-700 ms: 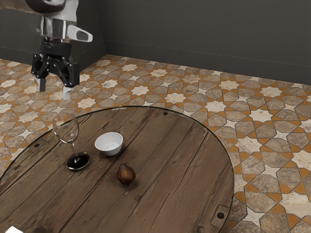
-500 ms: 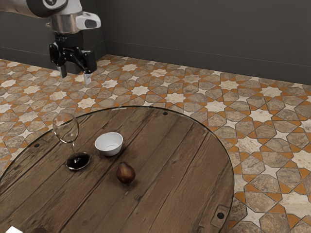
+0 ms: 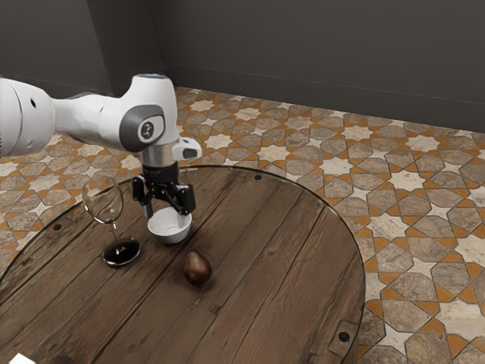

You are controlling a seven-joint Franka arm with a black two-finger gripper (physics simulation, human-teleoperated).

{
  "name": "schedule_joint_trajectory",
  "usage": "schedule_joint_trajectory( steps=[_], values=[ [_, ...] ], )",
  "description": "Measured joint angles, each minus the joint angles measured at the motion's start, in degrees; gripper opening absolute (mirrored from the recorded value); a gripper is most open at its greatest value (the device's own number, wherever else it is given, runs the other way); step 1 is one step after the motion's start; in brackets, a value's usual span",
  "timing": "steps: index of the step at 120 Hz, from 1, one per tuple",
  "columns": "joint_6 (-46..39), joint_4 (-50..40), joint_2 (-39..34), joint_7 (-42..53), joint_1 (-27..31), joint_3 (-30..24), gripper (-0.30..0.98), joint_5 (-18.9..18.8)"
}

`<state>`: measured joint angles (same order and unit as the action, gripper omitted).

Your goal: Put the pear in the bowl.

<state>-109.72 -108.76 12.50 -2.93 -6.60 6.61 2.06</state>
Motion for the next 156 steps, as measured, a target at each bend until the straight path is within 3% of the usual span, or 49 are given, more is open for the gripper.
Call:
schedule_joint_trajectory(
  steps=[32, 92, 156],
  values=[
    [-11.38, -7.46, 2.29, -0.25, -0.12, -2.78, 0.69, 8.09],
    [-19.96, -11.63, 6.06, -0.53, -0.09, -4.66, 0.68, 13.44],
    [-20.88, -10.35, 4.55, -1.45, 0.2, -3.92, 0.28, 12.77]
  ],
)
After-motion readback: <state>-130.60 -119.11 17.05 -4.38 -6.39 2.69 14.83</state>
